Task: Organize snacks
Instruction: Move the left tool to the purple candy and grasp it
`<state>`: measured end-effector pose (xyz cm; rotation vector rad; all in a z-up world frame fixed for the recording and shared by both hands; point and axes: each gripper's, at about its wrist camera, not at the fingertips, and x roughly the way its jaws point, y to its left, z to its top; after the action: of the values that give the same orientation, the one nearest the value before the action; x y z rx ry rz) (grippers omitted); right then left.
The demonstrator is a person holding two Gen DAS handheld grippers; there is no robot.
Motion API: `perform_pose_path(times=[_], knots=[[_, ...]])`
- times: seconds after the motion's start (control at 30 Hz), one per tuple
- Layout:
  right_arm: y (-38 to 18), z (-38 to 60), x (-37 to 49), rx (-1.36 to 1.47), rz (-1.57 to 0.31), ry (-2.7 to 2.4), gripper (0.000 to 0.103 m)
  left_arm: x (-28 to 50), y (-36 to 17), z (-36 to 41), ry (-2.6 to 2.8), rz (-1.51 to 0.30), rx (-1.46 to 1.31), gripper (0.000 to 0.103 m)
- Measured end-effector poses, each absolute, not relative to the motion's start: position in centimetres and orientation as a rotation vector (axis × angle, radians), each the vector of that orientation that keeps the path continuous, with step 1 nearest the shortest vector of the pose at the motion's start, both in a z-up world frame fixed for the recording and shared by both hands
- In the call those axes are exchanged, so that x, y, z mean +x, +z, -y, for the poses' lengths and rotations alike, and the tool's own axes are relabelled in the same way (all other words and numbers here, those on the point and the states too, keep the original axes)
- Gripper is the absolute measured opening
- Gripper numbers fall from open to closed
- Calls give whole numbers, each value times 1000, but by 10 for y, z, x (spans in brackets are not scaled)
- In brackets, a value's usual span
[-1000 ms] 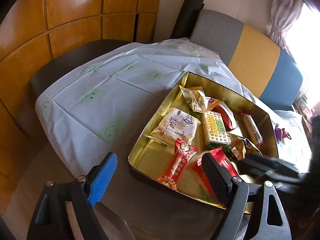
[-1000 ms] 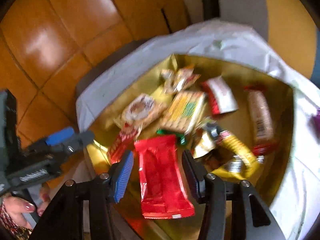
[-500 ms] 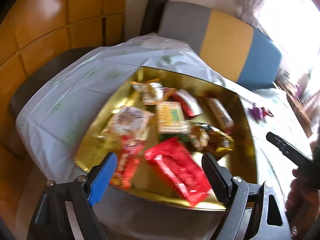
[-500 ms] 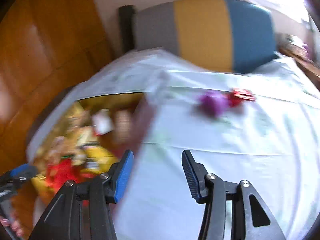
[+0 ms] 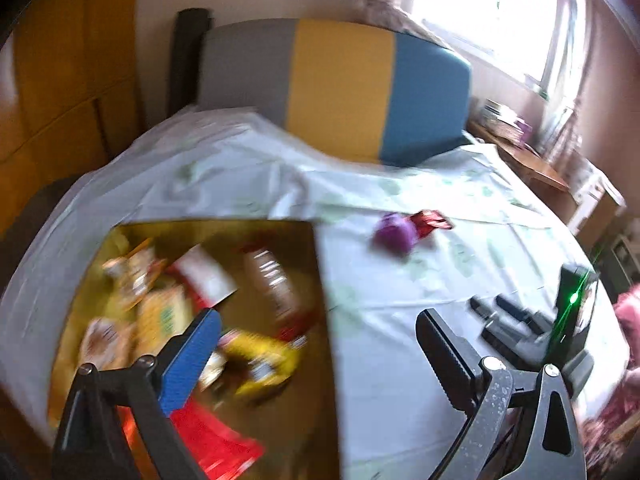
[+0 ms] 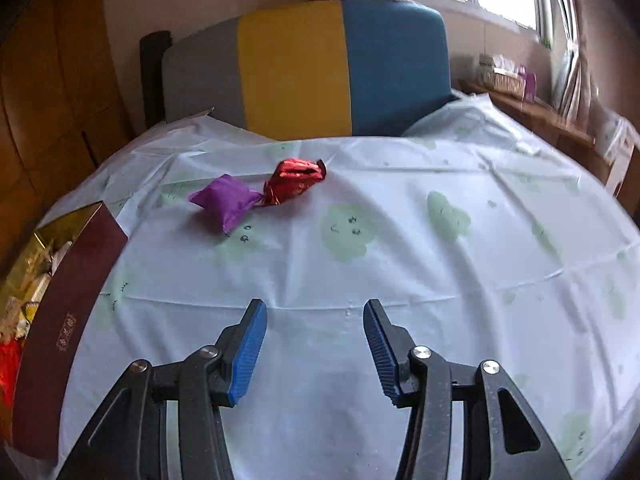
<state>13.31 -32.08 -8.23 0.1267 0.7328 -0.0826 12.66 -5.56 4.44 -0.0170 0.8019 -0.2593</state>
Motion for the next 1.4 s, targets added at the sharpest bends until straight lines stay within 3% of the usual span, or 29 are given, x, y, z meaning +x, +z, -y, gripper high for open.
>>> perform_pose_path(times=[0.33,0.73,0.8,0.9,0.97,1.4], knots=[[-98,345,133,299,-728,-59,51,210,25,168,-321,-844,136,103],[-103,371,125,488,-668,1,52,295,-38,220,-272,-914,197,101],[-103,371,125,487,-667,1,52,300,-46,218,-279,-906,186,95],[-104,372,125,490,-664,3,52,302,-58,215,-325,-917,139,61],[-104,372,125,494,-663,5,52,298,-65,215,-369,-907,118,51],[-105,371,124,501,-662,6,52,247,-68,192,-233,-825,50,49]])
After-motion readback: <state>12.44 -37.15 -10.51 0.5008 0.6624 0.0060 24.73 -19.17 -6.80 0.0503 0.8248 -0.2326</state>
